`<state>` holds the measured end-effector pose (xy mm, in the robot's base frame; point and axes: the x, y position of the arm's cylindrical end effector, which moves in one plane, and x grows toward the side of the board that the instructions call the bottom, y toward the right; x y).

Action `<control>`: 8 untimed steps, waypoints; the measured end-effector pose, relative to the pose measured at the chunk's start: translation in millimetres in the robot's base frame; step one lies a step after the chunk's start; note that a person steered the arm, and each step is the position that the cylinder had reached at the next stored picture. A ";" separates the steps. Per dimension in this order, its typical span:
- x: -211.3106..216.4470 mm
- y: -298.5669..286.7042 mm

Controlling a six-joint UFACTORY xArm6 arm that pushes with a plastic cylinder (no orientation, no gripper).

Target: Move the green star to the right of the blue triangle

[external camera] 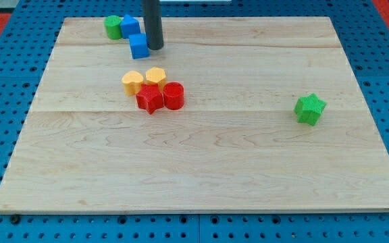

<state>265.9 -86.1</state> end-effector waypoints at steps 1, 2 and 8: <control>1.3 -7.1; 35.7 2.8; 153.3 230.3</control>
<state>419.2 144.2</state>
